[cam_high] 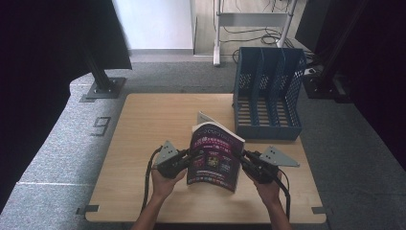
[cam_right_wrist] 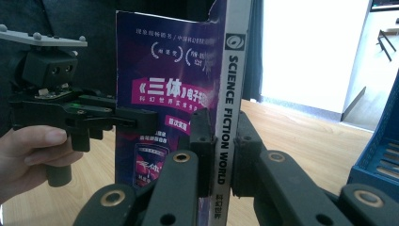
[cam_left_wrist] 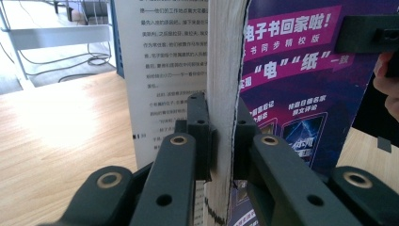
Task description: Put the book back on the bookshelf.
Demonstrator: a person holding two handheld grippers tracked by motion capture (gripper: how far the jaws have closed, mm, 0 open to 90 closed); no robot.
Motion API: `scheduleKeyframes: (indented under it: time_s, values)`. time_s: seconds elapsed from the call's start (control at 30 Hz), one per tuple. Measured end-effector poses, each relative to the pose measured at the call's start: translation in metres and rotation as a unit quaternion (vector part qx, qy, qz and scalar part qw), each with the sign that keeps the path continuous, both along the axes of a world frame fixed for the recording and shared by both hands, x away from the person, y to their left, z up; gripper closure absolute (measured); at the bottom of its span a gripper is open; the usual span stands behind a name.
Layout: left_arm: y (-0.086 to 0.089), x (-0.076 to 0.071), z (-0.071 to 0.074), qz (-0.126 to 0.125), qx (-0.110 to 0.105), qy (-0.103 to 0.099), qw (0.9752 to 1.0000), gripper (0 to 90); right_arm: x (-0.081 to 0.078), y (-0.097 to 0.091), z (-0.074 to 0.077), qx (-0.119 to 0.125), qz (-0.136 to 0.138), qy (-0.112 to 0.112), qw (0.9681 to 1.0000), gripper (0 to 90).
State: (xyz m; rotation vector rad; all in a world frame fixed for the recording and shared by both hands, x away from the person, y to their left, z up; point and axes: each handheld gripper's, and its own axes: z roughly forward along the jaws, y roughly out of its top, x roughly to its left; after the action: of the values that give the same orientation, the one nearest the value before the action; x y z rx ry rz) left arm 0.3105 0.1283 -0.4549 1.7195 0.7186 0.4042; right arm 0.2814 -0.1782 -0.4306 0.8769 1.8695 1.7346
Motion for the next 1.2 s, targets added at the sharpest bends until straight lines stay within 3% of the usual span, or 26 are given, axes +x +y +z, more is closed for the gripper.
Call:
scheduleKeyframes:
  time_s: [0.3,0.47,0.6,0.73,0.9,1.1,1.2]
  values:
    - [0.0028,0.0008,-0.0019,0.0,-0.005,0.004,1.0,80.7,-0.0013,-0.0007,-0.0009,0.0,0.01,-0.001,1.0,81.4]
    - [0.0012,0.0,-0.0025,0.0,-0.003,-0.004,1.0,82.6,-0.0027,0.0005,-0.0007,-0.006,0.007,-0.005,0.9999,81.4]
    - [-0.0012,0.0025,-0.0026,0.001,-0.005,-0.011,0.9999,83.2,-0.0028,0.0014,-0.0004,-0.012,-0.002,-0.016,0.9998,81.5]
    - [-0.002,0.0061,-0.0029,0.006,-0.009,-0.018,0.9998,83.0,-0.0036,0.0028,0.0003,-0.021,-0.009,-0.041,0.9989,81.5]
    - [-0.0014,0.0055,-0.0039,0.006,-0.008,-0.017,0.9998,81.5,-0.0029,0.0021,-0.0012,-0.023,-0.005,-0.039,0.9989,81.5]
    - [0.0028,0.0062,-0.0043,0.009,-0.011,-0.011,0.9998,69.8,-0.005,-0.0002,-0.0004,-0.019,0.007,-0.033,0.9993,81.4]
    - [0.0024,0.0075,-0.0037,0.013,-0.013,-0.004,0.9998,57.4,-0.0057,-0.0014,0.0001,-0.014,0.012,-0.027,0.9994,81.3]
